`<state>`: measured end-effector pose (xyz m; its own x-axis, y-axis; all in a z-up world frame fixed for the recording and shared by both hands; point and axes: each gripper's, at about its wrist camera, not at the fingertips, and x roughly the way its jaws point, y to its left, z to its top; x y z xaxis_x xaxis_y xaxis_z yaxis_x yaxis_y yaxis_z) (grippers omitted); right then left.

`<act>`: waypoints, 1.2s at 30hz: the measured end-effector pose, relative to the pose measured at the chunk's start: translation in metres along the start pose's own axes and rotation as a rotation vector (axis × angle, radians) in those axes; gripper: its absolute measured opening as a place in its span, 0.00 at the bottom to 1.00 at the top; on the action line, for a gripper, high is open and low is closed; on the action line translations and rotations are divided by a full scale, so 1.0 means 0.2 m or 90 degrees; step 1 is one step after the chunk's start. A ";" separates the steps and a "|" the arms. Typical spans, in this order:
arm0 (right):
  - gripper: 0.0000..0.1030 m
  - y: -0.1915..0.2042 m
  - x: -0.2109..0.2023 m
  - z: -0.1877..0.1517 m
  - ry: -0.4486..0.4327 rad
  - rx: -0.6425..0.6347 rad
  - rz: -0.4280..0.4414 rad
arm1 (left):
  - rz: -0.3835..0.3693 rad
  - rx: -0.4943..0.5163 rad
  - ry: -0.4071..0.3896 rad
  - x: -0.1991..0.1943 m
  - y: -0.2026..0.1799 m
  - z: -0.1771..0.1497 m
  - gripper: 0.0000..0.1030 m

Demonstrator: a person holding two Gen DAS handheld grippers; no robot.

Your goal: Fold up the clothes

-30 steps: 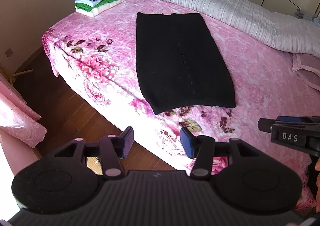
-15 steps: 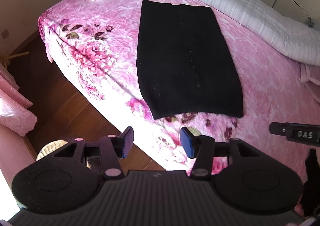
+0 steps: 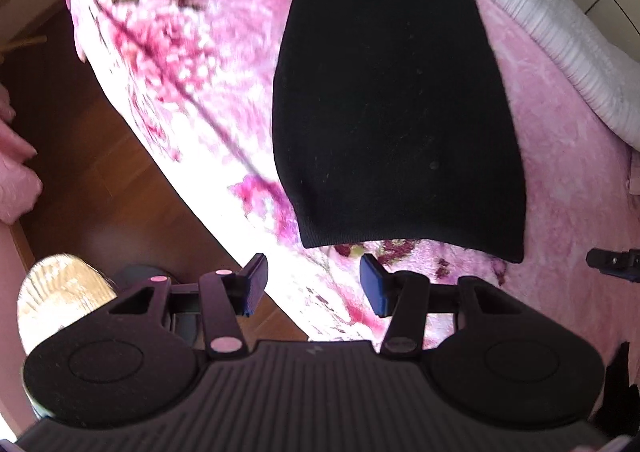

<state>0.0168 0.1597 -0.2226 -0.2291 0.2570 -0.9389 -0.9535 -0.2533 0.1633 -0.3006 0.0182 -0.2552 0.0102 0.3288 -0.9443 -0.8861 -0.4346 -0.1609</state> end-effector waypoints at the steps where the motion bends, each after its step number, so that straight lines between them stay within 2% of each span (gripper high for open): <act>1: 0.41 -0.03 0.04 0.01 0.008 0.000 0.004 | -0.002 -0.006 0.004 0.04 0.01 0.00 0.45; 6: 0.41 -0.12 0.20 0.01 0.032 0.013 0.018 | -0.048 -0.073 0.028 0.19 0.08 0.03 0.45; 8: 0.41 -0.16 0.25 0.02 0.033 0.031 0.042 | -0.069 -0.099 0.032 0.24 0.11 0.05 0.45; 16: 0.41 -0.34 0.51 0.03 0.055 0.201 0.134 | -0.148 -0.224 0.028 0.49 0.28 0.13 0.45; 22: 0.41 -0.43 0.63 0.06 0.046 0.225 0.170 | -0.211 -0.244 0.027 0.67 0.39 0.16 0.42; 26: 0.41 -0.49 0.68 0.06 0.036 0.233 0.173 | -0.244 -0.254 0.031 0.75 0.46 0.14 0.41; 32: 0.41 -0.53 0.76 0.04 0.045 0.245 0.193 | -0.316 -0.323 0.038 0.85 0.55 0.14 0.41; 36: 0.41 -0.56 0.78 0.03 0.026 0.271 0.217 | -0.342 -0.313 0.047 0.89 0.56 0.18 0.41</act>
<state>0.0860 0.2344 -0.3857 -0.5394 0.1876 -0.8209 -0.8236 0.0856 0.5607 -0.4154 0.0586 -0.4308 0.4316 0.5523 -0.7132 -0.4393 -0.5618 -0.7010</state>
